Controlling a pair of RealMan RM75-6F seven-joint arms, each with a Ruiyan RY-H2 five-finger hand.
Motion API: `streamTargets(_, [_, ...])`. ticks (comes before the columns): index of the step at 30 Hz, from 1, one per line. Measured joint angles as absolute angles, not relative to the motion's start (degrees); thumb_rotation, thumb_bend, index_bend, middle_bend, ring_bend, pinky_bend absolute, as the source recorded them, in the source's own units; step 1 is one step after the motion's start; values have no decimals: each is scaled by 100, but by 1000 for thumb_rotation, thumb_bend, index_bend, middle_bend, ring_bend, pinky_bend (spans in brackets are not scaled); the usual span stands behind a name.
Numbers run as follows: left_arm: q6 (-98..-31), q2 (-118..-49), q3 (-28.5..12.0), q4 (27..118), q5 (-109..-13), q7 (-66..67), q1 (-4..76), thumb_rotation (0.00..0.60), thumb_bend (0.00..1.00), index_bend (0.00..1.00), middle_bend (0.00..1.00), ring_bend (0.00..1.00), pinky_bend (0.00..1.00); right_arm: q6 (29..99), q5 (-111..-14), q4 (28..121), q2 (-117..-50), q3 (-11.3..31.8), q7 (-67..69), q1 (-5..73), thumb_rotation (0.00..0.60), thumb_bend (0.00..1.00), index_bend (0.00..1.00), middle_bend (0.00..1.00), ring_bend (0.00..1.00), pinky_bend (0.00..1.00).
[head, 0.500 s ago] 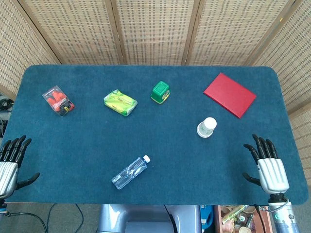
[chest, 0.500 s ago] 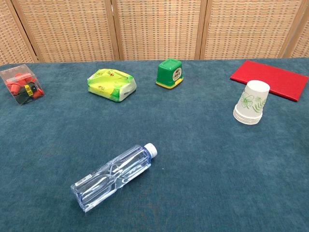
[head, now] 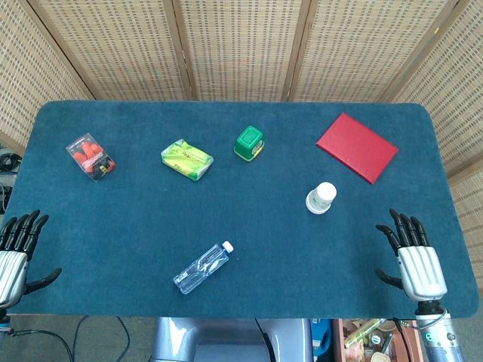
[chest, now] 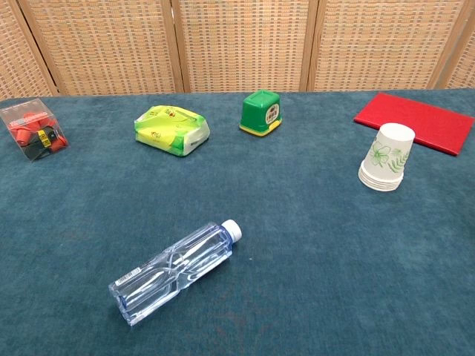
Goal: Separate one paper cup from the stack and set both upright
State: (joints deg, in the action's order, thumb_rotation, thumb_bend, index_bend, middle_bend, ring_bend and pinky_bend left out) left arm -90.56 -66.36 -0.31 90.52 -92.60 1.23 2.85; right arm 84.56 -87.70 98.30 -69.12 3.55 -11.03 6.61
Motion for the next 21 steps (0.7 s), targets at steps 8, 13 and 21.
streamTargets(8, [-9076,-6626,-30,9066,-9293,99,291,600,195,0,0,0,0,8429,-8766,9834,-6914,352,-1108,673,600,128,233,0,0,40])
streamTargets(13, [-9075,-6623,-20,9079,-9306,116,289,600,195,0,0,0,0,8427,-8778,9841,-6907,351,-1085,677,600,127,233,0,0,40])
streamTargets(21, [-9032,-6646,-13,9077,-9309,184,308,600,195,0,0,0,0,7937,-8559,10088,-6895,590,-1337,1057,600,128,233,0,0,40])
